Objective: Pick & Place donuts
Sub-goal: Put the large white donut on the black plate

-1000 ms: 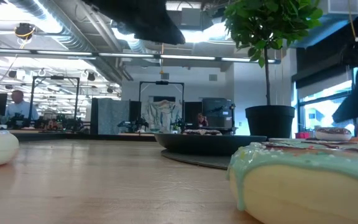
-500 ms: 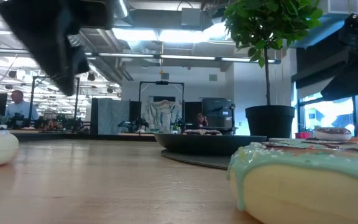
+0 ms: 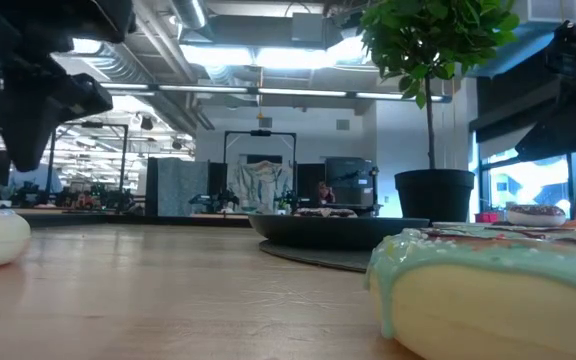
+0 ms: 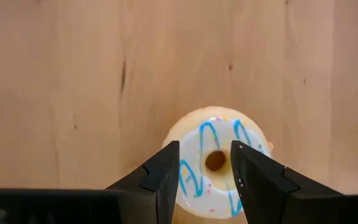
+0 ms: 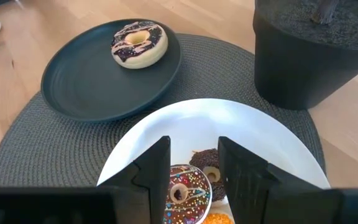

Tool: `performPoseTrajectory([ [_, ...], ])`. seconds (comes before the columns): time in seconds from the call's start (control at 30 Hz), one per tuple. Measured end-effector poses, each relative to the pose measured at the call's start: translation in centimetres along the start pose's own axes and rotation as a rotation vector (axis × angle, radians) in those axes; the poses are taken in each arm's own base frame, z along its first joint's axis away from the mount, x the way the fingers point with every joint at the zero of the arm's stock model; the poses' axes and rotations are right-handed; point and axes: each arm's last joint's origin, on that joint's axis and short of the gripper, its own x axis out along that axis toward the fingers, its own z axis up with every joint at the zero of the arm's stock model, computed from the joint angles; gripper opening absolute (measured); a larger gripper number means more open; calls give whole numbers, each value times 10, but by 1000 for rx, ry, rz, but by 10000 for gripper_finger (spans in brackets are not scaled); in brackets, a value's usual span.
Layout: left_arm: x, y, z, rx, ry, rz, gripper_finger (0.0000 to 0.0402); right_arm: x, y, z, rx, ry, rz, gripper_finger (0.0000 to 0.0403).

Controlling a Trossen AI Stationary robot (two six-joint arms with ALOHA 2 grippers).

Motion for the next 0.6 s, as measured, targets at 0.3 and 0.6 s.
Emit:
performPoseTrajectory([
  [0.3,15,6,-17,0,38,0,139,0,0,0,4,-7,2,136],
  [0.6,23,11,-25,7,45,6,139,0,0,0,5,-8,2,136],
])
